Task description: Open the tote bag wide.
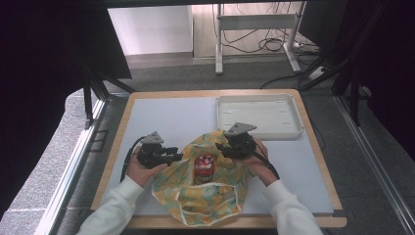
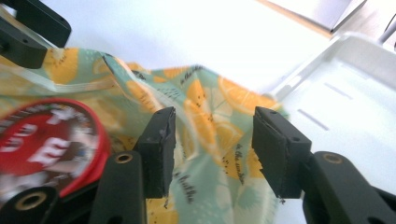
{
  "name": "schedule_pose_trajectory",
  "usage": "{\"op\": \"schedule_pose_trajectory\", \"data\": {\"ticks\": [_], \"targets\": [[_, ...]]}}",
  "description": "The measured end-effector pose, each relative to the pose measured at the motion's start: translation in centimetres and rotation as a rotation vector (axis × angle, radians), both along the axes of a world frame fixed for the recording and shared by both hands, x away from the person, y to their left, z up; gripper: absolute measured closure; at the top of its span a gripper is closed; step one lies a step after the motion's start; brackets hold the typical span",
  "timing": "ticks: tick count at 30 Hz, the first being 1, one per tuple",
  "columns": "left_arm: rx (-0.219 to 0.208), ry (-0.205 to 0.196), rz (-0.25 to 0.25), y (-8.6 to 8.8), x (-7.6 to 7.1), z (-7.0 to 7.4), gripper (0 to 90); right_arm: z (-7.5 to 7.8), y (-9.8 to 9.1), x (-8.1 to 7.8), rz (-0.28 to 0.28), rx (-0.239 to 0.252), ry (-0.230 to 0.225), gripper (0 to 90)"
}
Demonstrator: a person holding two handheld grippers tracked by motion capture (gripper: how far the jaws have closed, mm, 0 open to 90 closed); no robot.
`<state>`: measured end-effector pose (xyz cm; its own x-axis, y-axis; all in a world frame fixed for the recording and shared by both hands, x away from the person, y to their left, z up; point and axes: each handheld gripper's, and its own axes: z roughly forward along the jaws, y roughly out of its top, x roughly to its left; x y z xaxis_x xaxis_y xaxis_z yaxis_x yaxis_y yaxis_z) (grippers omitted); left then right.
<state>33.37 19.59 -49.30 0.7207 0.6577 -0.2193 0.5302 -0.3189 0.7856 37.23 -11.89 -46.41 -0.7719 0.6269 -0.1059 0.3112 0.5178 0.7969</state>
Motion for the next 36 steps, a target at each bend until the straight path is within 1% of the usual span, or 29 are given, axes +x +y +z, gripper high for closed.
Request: {"op": "schedule_pose_trajectory", "data": {"ticks": [2, 5, 7, 9, 11, 13, 14, 15, 17, 18, 19, 23, 25, 26, 27, 30, 31, 32, 33, 34, 35, 36], "targets": [[-0.008, -0.01, 0.003, 0.3, -0.4, 0.5, 56.7, 0.7, -0.5, -0.6, 0.007, 0.018, -0.004, 48.7], [-0.013, -0.039, -0.001, 0.7, -0.9, 1.5, 53.1, 1.6, -1.2, -1.7, 0.018, 0.034, -0.01, 49.1], [-0.026, -0.061, -0.008, 0.8, -1.4, 2.2, 52.7, 2.1, -1.6, -2.6, 0.04, 0.047, -0.002, 54.6], [-0.029, -0.067, -0.025, 0.7, -1.8, 2.6, 57.3, 2.3, -1.8, -3.5, 0.061, 0.045, 0.013, 62.2], [-0.02, -0.062, -0.056, 0.3, -2.1, 2.7, 69.1, 2.4, -1.9, -4.7, 0.098, 0.045, 0.033, 72.2], [0.001, -0.04, -0.091, -0.5, -2.2, 2.5, 79.6, 2.6, -1.7, -6.0, 0.143, 0.051, 0.054, 80.4], [0.022, -0.032, -0.111, -0.9, -2.2, 2.4, 82.4, 2.7, -1.6, -6.6, 0.166, 0.057, 0.06, 82.7], [0.039, -0.027, -0.119, -1.3, -2.3, 2.2, 84.4, 2.8, -1.5, -7.1, 0.188, 0.064, 0.065, 84.5], [0.063, -0.019, -0.125, -1.8, -2.2, 1.9, 86.4, 2.8, -1.0, -8.0, 0.216, 0.077, 0.082, 86.6], [0.066, -0.007, -0.123, -2.0, -2.1, 1.7, 86.9, 2.7, -0.7, -8.5, 0.234, 0.081, 0.091, 87.1], [0.071, -0.007, -0.122, -2.0, -2.0, 1.5, 87.3, 2.6, -0.2, -8.9, 0.256, 0.085, 0.106, 87.3], [0.08, 0.023, -0.104, -2.2, -1.4, 0.4, 87.9, 1.7, 1.5, -10.0, 0.329, 0.083, 0.163, 87.7], [0.088, 0.031, -0.098, -2.3, -1.1, -0.1, 88.1, 1.0, 2.4, -10.5, 0.355, 0.069, 0.186, 88.0], [0.092, 0.037, -0.094, -2.4, -0.8, -0.4, 88.2, 0.6, 2.8, -10.7, 0.367, 0.053, 0.194, 88.0], [0.096, 0.037, -0.092, -2.4, -0.7, -0.5, 88.4, 0.0, 3.2, -10.8, 0.376, 0.026, 0.201, 88.0], [0.114, 0.048, -0.083, -2.7, -0.1, -1.2, 88.6, -1.4, 3.5, -10.7, 0.372, -0.018, 0.227, 88.4], [0.118, 0.05, -0.08, -2.8, 0.0, -1.4, 88.6, -2.2, 3.5, -10.6, 0.363, -0.031, 0.243, 88.6], [0.123, 0.055, -0.076, -2.8, 0.2, -1.6, 88.6, -2.6, 3.4, -10.5, 0.357, -0.04, 0.251, 88.7], [0.119, 0.058, -0.069, -2.9, 0.4, -1.8, 88.6, -3.3, 3.2, -10.4, 0.35, -0.049, 0.269, 88.8], [0.129, 0.062, -0.065, -2.9, 0.6, -2.0, 88.6, -3.7, 3.1, -10.4, 0.35, -0.053, 0.279, 88.8], [0.127, 0.065, -0.06, -2.9, 0.8, -2.1, 88.6, -4.3, 3.0, -10.6, 0.347, -0.067, 0.297, 88.8], [0.127, 0.071, -0.058, -2.9, 1.0, -2.3, 88.7, -4.7, 2.9, -10.7, 0.348, -0.075, 0.303, 88.8]]}}
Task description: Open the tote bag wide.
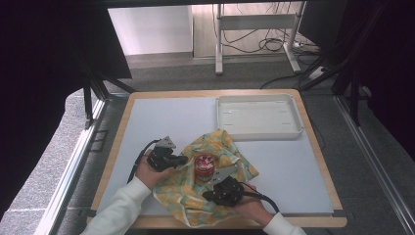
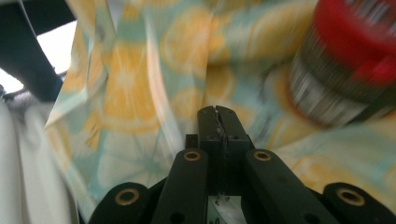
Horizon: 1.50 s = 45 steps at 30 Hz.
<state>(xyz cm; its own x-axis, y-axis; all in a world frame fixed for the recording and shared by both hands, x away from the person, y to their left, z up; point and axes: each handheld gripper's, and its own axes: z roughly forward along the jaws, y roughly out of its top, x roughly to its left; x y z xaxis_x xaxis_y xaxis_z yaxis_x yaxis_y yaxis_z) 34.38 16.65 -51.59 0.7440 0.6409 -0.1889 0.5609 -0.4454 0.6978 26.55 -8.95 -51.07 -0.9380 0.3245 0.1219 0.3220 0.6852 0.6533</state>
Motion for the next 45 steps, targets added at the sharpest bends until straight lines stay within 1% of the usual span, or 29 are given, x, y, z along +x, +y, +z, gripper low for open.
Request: {"op": "schedule_pose_trajectory", "data": {"ticks": [1, 2, 6, 7, 10, 12, 15, 17, 18, 19, 20, 21, 23, 25, 26, 28, 30, 31, 34, 35, 38, 41, 45], "targets": [[-0.007, 0.006, 0.009, -0.1, 0.2, -0.3, 88.8, -0.4, -0.1, -0.2, 0.006, -0.01, 0.004, 88.8], [-0.001, 0.009, 0.005, 0.0, 0.4, -0.4, 88.8, -0.7, -0.2, -0.4, 0.01, -0.018, 0.006, 88.9], [0.005, 0.026, 0.023, -0.3, 1.2, -1.2, 89.0, -1.6, -0.5, -0.9, 0.008, -0.036, 0.023, 88.9], [0.007, 0.029, 0.027, -0.3, 1.3, -1.3, 89.0, -1.7, -0.7, -1.0, 0.004, -0.021, 0.03, 89.0], [0.011, 0.044, 0.033, -0.4, 1.8, -1.8, 89.0, -1.7, -1.0, -1.1, 0.005, -0.016, 0.034, 88.9], [0.011, 0.045, 0.034, -0.5, 1.9, -1.9, 89.0, -1.7, -1.1, -1.2, 0.006, -0.012, 0.032, 88.9], [0.018, 0.043, 0.031, -0.6, 1.8, -1.9, 88.7, -1.6, -1.2, -1.2, 0.009, -0.018, 0.025, 88.9], [0.03, 0.039, 0.02, -0.5, 1.7, -1.8, 88.6, -1.1, -1.5, -1.1, 0.006, -0.001, 0.011, 88.8], [0.027, 0.041, 0.025, -0.6, 1.7, -1.8, 88.5, -0.4, -1.9, -0.9, -0.002, 0.018, -0.008, 88.8], [0.026, 0.042, 0.026, -0.6, 1.6, -1.8, 88.5, 0.1, -2.1, -0.7, -0.013, 0.031, -0.017, 88.8], [0.032, 0.038, 0.02, -0.6, 1.6, -1.8, 88.4, 0.9, -2.6, -0.4, -0.03, 0.047, -0.034, 88.8], [0.024, 0.037, 0.025, -0.7, 1.6, -1.8, 88.3, 1.6, -3.1, -0.1, -0.051, 0.068, -0.05, 88.8], [0.026, 0.036, 0.022, -0.7, 1.5, -1.8, 88.3, 3.0, -4.0, 0.9, -0.101, 0.1, -0.083, 88.8], [0.027, 0.036, 0.023, -0.8, 1.5, -1.8, 88.3, 3.9, -4.6, 2.5, -0.166, 0.098, -0.111, 88.8], [0.039, 0.034, 0.014, -0.8, 1.5, -1.8, 88.2, 3.9, -4.7, 3.1, -0.187, 0.096, -0.115, 88.8], [0.029, 0.031, 0.021, -0.9, 1.4, -1.8, 88.2, 3.7, -4.6, 4.8, -0.237, 0.071, -0.12, 88.8], [0.036, 0.024, 0.016, -0.9, 1.3, -1.7, 88.2, 2.8, -4.2, 6.7, -0.284, 0.053, -0.102, 88.8], [0.036, 0.022, 0.017, -0.9, 1.2, -1.7, 88.1, 2.3, -4.1, 7.5, -0.307, 0.036, -0.096, 88.8], [0.039, 0.019, 0.012, -0.8, 1.2, -1.7, 88.2, 0.8, -4.2, 9.3, -0.366, -0.001, -0.077, 88.8], [0.031, 0.021, 0.018, -0.8, 1.1, -1.8, 88.3, 0.3, -4.3, 9.7, -0.384, -0.014, -0.07, 88.9], [0.034, 0.021, 0.016, -0.7, 1.1, -1.8, 88.3, -0.6, -4.8, 10.4, -0.41, -0.04, -0.068, 88.9], [0.031, 0.02, 0.021, -0.8, 1.0, -1.8, 88.3, -0.9, -4.9, 10.4, -0.419, -0.05, -0.074, 88.9], [0.033, 0.019, 0.022, -0.8, 1.0, -1.8, 88.2, -1.1, -4.9, 10.2, -0.416, -0.054, -0.083, 88.9]]}}
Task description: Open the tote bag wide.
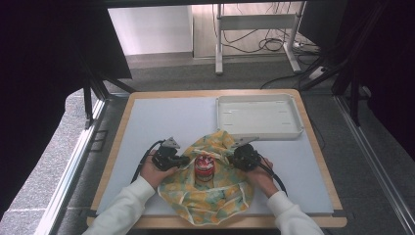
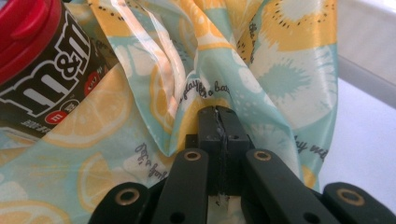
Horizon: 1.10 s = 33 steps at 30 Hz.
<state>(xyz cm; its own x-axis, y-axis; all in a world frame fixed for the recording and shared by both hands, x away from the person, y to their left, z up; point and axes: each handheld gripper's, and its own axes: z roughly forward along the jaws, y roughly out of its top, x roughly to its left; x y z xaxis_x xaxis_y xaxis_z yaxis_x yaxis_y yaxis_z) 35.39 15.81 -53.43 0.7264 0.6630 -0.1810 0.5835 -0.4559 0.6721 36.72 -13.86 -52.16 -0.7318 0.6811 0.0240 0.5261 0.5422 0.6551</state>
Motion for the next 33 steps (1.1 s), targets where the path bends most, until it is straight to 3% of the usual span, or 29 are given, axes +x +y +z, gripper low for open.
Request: {"op": "schedule_pose_trajectory", "data": {"ticks": [5, 9, 19, 25, 28, 33], "targets": [[-0.006, -0.008, 0.004, 0.2, 0.0, 0.2, 87.0, 0.2, 0.0, -0.1, 0.004, 0.012, -0.01, 88.7], [-0.03, -0.039, 0.005, 0.7, -0.3, 1.0, 84.1, 0.9, 0.0, -0.5, 0.02, 0.037, -0.036, 88.0], [-0.157, -0.12, 0.028, 3.1, -2.2, 4.3, 80.7, 3.3, 0.0, -1.7, 0.046, 0.103, -0.092, 87.7], [-0.222, -0.146, 0.043, 4.7, -3.4, 5.7, 74.4, 4.5, -0.3, -2.2, 0.066, 0.134, -0.114, 85.1], [-0.226, -0.145, 0.053, 5.2, -3.7, 5.9, 68.2, 5.1, -0.4, -2.4, 0.09, 0.144, -0.111, 80.0], [-0.184, -0.159, 0.064, 5.3, -4.2, 6.0, 55.8, 5.9, -0.5, -2.9, 0.131, 0.151, -0.113, 63.9]]}}
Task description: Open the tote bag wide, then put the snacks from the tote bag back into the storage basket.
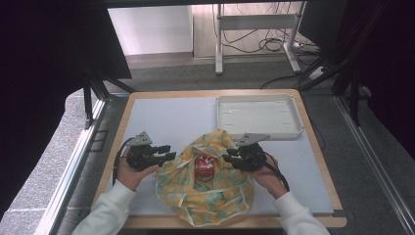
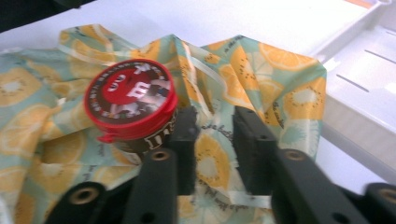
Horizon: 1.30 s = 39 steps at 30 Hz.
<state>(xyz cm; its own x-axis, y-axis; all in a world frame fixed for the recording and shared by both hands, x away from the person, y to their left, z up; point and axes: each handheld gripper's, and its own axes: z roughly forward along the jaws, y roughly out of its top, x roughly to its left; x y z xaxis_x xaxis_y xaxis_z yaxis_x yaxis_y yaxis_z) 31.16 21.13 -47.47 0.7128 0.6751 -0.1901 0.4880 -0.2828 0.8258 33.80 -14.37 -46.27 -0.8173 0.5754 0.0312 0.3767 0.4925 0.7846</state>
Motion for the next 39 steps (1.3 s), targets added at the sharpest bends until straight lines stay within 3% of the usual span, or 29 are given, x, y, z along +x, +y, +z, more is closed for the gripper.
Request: {"op": "schedule_pose_trajectory", "data": {"ticks": [7, 14, 32, 39], "targets": [[0.059, -0.018, 0.006, 0.2, -0.7, -0.1, 44.5, 0.9, 0.6, -0.8, 0.024, 0.002, -0.016, 45.7], [0.07, -0.015, 0.027, 1.3, -1.6, -0.9, 39.3, 1.0, 1.4, -0.9, 0.059, -0.004, -0.001, 36.9], [0.086, -0.023, 0.042, 1.5, -1.8, -1.0, 35.4, 1.8, 4.4, -1.5, 0.116, -0.057, -0.03, 29.3], [0.101, -0.021, 0.034, 1.3, -1.7, -1.3, 34.9, 1.5, 4.9, -1.4, 0.106, -0.081, -0.011, 25.0]]}}
